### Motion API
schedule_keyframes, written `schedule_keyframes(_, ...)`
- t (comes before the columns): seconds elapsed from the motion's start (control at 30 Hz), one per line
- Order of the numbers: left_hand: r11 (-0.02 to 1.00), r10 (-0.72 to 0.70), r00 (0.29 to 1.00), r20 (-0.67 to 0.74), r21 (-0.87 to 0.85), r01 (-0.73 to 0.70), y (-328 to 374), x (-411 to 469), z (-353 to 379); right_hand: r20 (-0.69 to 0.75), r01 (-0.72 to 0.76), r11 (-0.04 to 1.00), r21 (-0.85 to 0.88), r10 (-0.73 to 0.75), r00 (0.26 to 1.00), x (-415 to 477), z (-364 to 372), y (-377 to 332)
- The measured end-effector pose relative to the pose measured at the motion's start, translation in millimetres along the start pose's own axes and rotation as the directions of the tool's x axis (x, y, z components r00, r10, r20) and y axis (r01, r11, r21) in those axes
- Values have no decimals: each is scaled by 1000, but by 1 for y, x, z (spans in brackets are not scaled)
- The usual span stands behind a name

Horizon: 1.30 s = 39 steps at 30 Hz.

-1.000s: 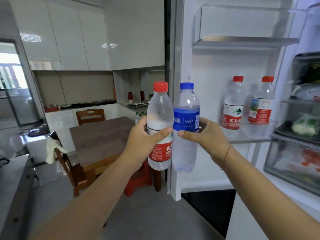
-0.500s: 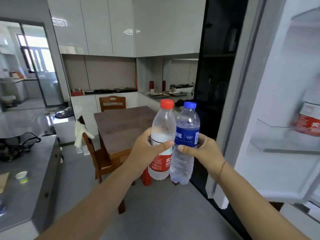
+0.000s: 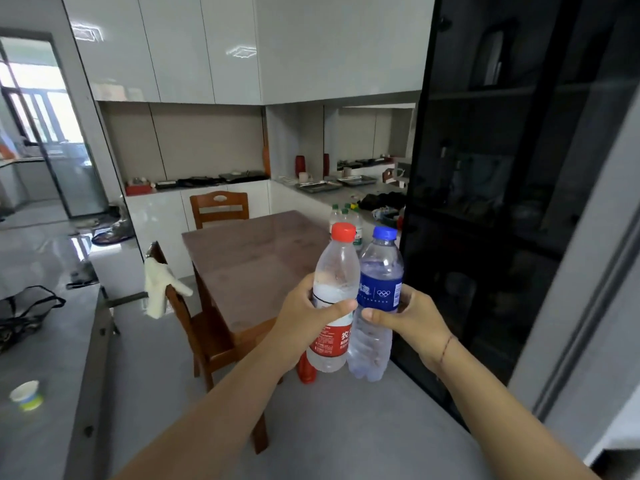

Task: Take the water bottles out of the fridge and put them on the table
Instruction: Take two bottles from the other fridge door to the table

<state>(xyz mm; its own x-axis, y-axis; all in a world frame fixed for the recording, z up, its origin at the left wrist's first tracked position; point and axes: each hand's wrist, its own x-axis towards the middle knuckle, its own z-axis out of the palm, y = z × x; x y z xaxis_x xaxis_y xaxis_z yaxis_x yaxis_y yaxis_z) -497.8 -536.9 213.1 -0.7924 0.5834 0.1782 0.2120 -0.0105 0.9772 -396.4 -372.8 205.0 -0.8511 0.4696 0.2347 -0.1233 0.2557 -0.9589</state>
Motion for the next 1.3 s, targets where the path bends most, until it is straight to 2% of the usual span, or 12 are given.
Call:
schedule_keyframes(0.43, 997, -69, 997, 23, -20, 70, -72, 167, -9, -40, -113, 994, 3, 113, 993, 161, 16, 80)
schedule_keyframes(0.9, 987, -109, 994, 29, -117, 112, -136, 379, 5, -4, -191, 982, -1, 191, 982, 371, -6, 146)
schedule_keyframes(1.3, 994, -91, 987, 130, -52, 98, -190, 564, 24, -132, -248, 968, 24, 249, 959, 537, -25, 219)
